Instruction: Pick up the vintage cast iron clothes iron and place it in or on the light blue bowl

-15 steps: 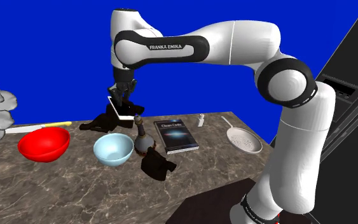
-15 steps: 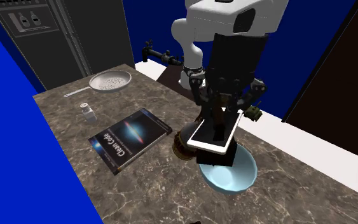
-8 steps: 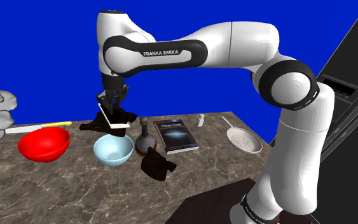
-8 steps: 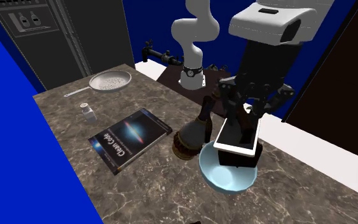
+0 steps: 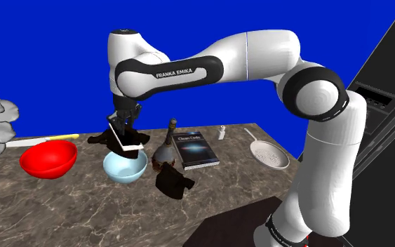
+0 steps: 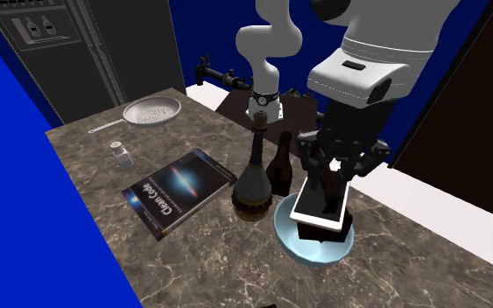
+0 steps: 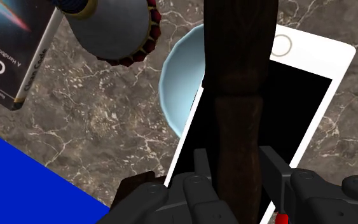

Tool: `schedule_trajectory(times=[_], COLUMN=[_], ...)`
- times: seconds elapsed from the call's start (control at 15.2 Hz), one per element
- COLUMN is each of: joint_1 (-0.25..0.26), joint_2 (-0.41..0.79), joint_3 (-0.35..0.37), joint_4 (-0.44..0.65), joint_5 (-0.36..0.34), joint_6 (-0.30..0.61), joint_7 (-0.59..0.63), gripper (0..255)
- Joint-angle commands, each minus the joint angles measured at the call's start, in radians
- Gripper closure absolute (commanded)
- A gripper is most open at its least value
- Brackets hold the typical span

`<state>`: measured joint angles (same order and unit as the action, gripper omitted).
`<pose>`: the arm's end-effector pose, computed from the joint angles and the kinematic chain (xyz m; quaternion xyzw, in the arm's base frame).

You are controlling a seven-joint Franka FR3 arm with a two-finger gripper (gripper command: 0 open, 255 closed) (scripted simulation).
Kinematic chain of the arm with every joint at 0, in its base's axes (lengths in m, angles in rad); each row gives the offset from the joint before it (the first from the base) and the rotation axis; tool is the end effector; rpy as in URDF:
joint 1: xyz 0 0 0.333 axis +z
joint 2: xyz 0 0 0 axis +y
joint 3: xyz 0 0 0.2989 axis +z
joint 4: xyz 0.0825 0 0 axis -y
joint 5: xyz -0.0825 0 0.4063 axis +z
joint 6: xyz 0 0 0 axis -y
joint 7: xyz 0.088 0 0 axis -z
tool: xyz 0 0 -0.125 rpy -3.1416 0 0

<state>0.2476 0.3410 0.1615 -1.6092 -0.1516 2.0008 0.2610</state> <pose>0.6321 0.2509 0.3958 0.9939 0.0982 0.0404 0.0314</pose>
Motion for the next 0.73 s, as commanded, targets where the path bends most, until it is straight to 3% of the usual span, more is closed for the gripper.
schedule_trajectory(times=[0.0, 0.66], joint_1=[0.0, 0.0], joint_2=[0.003, 0.032], joint_3=[-0.001, -0.004], joint_4=[-0.022, -0.077], joint_5=[-0.002, -0.012], joint_6=[0.027, 0.109], joint_7=[0.003, 0.015], gripper=[255, 255])
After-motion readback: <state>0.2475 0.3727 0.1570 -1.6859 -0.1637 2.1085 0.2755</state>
